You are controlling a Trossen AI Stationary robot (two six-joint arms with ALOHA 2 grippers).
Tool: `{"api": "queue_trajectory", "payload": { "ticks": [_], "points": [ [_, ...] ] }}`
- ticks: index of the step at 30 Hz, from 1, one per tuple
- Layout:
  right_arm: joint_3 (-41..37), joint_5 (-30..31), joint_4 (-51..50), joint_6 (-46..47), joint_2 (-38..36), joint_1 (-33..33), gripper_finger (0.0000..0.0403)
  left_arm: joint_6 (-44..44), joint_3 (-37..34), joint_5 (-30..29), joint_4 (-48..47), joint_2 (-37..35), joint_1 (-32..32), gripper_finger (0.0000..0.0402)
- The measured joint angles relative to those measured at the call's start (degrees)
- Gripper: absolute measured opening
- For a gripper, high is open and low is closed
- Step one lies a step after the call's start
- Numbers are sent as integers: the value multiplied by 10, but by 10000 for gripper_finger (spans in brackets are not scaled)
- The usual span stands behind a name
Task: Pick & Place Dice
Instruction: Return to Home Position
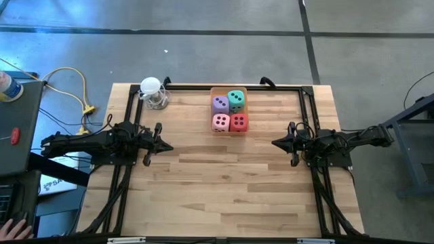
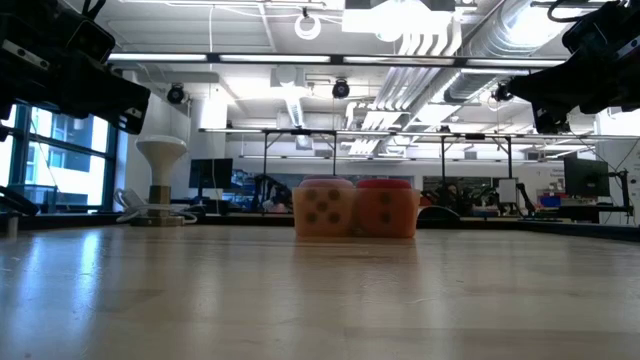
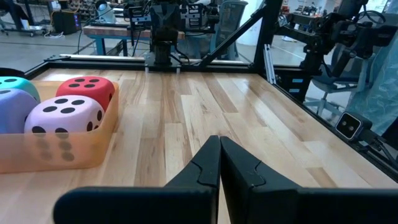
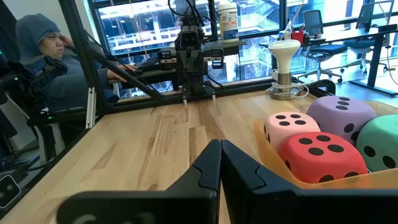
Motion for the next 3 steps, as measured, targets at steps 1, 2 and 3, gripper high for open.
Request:
{"api": "queue_trajectory", "payload": {
  "ticks": [1,2,3],
  "points": [
    [0,0,0,0,0,0,1,0,0,0,0,0,0,0],
    [0,0,0,0,0,0,1,0,0,0,0,0,0,0],
    [0,0,0,0,0,0,1,0,0,0,0,0,0,0]
  ]
}}
